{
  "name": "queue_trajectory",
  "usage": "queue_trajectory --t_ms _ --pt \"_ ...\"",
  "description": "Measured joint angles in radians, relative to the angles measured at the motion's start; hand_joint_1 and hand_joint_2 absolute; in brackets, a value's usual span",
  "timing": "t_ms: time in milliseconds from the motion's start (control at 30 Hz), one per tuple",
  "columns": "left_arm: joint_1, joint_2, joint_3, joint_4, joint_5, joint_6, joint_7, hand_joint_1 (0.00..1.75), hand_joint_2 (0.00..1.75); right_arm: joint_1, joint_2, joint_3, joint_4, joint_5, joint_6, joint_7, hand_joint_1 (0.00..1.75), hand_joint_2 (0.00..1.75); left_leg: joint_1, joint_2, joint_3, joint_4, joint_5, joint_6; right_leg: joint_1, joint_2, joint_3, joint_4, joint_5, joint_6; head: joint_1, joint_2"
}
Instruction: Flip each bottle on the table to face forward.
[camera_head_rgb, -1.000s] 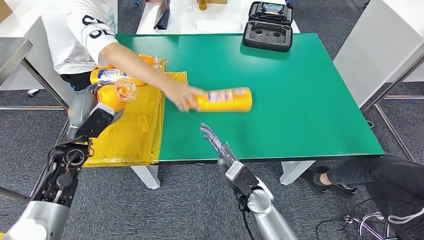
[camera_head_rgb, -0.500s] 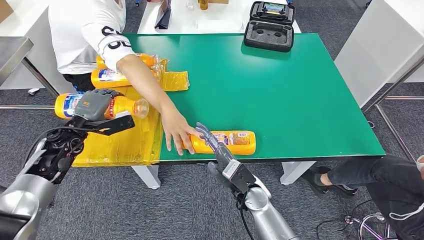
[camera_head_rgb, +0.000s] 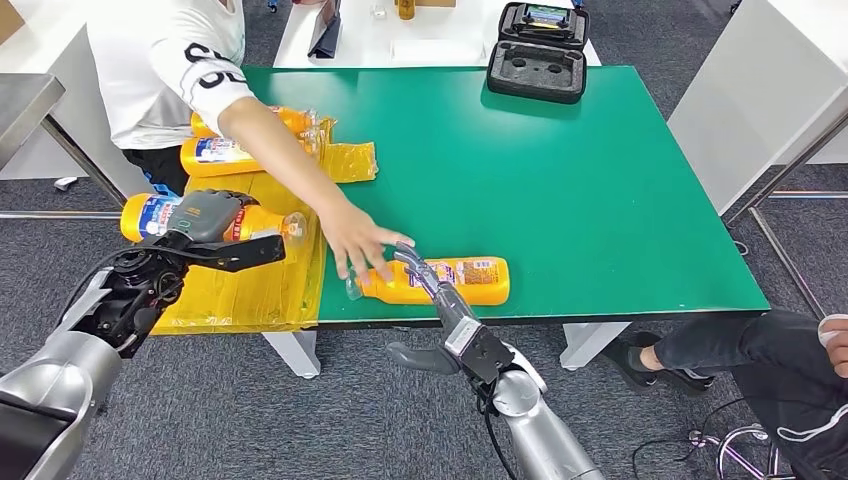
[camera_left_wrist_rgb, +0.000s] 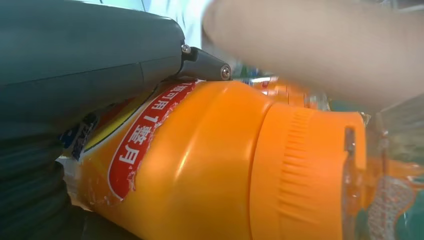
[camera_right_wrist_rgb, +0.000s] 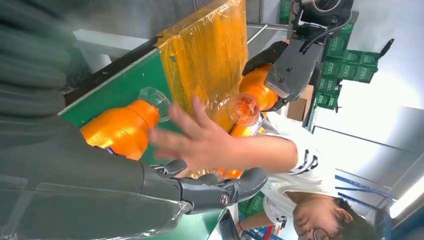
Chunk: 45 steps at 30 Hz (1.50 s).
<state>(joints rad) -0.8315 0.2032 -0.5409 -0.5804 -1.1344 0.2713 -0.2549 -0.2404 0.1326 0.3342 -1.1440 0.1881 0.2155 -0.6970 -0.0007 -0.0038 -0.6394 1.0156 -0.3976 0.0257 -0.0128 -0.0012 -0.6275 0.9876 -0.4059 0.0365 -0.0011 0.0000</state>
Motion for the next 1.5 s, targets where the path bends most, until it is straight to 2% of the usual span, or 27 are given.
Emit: queue_trajectory --t_ms 333,700,1100,1500 --pt "0.006 -0.016 -0.016 0.024 -0.002 -0.03 0.033 1.75 1.75 0.0 -0.001 0.0 0.0 0.018 0.0 0.0 0.0 1.75 0.0 0.0 0.0 0.0 0.0 0.0 0.0 0.0 0.0 0.0 0.0 0.0 0.0 0.0" --pt "0.008 -0.021 -0.032 0.06 -0.014 -0.111 0.054 1.75 1.75 -0.003 -0.001 0.0 0.001 0.024 0.005 0.0 0.0 1.75 0.0 0.0 0.0 0.0 0.0 0.0 0.0 0.0 0.0 0.0 0.0 0.0 0.0 0.0" --pt "0.014 -0.026 -0.042 0.116 -0.022 -0.119 0.107 1.75 1.75 -0.025 0.001 0.0 0.019 0.025 0.006 0.0 0.0 1.75 0.0 0.0 0.0 0.0 0.0 0.0 0.0 0.0 0.0 0.0 0.0 0.0 0.0 0.0" --pt "0.021 -0.036 -0.025 0.157 -0.01 -0.146 0.113 1.75 1.75 -0.029 0.006 0.0 0.027 0.027 0.006 0.004 0.0 1.75 0.0 0.0 0.0 0.0 0.0 0.0 0.0 0.0 0.0 0.0 0.0 0.0 0.0 0.0"
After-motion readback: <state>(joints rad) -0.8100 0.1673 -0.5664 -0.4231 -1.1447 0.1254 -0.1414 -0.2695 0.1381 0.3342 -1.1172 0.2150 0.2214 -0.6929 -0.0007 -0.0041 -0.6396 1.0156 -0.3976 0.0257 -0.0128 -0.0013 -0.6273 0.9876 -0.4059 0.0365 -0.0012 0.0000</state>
